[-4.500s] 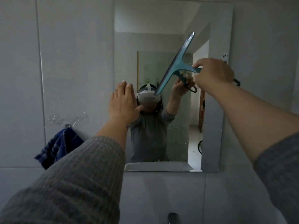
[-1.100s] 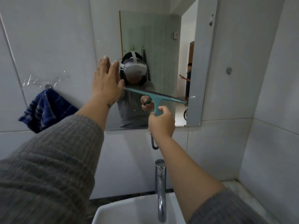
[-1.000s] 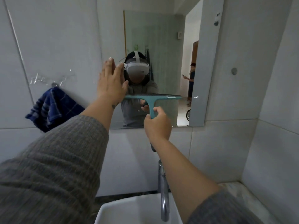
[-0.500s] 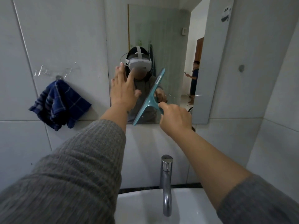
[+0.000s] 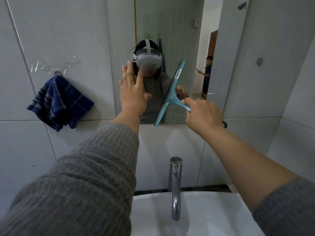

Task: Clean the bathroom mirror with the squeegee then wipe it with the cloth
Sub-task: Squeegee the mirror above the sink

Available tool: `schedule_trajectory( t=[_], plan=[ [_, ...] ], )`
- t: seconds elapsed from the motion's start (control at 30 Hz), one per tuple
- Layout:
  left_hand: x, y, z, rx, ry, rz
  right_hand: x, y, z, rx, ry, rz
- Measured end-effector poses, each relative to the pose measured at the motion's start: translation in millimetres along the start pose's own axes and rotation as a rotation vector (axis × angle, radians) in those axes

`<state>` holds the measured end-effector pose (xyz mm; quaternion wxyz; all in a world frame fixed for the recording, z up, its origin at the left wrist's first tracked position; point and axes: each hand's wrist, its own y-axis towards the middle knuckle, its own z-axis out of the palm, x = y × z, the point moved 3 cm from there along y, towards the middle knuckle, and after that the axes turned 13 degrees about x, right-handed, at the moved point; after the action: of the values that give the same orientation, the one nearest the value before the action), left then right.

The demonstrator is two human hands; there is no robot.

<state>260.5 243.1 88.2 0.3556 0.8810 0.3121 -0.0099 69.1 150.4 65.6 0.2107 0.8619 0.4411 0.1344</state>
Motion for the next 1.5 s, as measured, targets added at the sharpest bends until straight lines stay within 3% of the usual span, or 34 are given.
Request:
schedule_trajectory(
  t=[0.3,0.6,0.8,1.13,1.5],
  plan=[
    [-2.2,-0.9,-1.0,-0.019,-0.004,0.01,-46.4,-9.5,-2.3,0.014,0.101,0.134],
    [-29.9,-15.2,20.3,-0.044,0.004,0.069,-85.5,-28.3,21.7,0.039,0.453,0.395],
    [-32.6,-27.2,43.9,0.028,0.038,0.046,-81.1,-43.0,47.7,0.031,0.713,0.498],
    [-29.4,-30.0,47.6,0.008,0.039,0.054,-46.9,-61.7,86.7,0.011,1.035,0.614],
    [-30.3,-29.8,46.6,0.019,0.076,0.067,-28.7,-72.4,92.4,0.093,0.782,0.506]
  ],
)
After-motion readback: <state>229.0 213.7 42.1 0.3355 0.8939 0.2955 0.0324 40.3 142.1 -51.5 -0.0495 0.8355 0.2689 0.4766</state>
